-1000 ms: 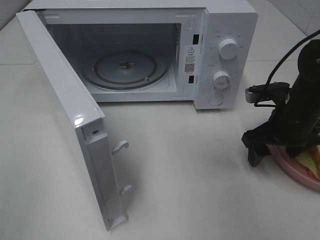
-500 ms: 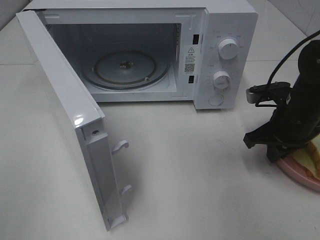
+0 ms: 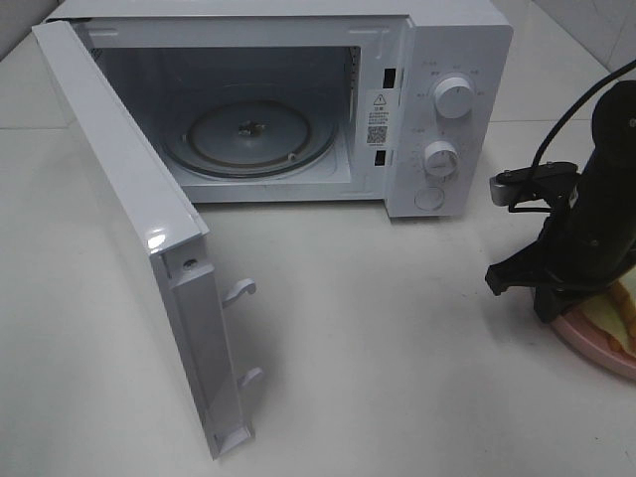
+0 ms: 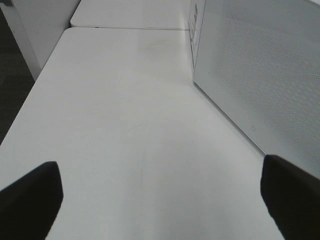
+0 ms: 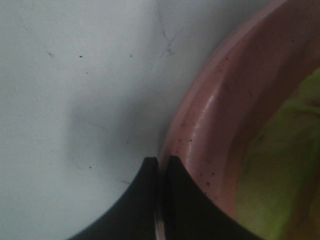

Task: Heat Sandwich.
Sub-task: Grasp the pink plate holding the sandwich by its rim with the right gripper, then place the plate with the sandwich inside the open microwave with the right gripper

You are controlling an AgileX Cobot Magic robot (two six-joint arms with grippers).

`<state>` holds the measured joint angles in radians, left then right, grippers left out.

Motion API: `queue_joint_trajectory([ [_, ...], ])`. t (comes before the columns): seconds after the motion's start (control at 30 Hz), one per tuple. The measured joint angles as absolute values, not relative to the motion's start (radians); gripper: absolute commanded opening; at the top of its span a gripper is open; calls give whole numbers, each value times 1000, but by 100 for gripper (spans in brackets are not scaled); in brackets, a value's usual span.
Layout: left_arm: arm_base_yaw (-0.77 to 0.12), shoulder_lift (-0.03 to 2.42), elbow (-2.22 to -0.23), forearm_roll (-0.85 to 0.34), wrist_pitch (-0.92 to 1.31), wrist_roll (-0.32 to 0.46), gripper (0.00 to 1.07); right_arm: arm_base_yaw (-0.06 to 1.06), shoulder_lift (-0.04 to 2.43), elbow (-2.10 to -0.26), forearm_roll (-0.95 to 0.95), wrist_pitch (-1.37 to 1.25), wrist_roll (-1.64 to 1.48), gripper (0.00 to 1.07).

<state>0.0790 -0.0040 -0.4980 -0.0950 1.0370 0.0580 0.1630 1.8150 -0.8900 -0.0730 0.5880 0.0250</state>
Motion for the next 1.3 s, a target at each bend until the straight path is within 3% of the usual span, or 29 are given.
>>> queue_joint_trajectory([
  [1.3,79,-4,-498,-95,1037,58,103,266,1691,-890,-333,770,260,0],
])
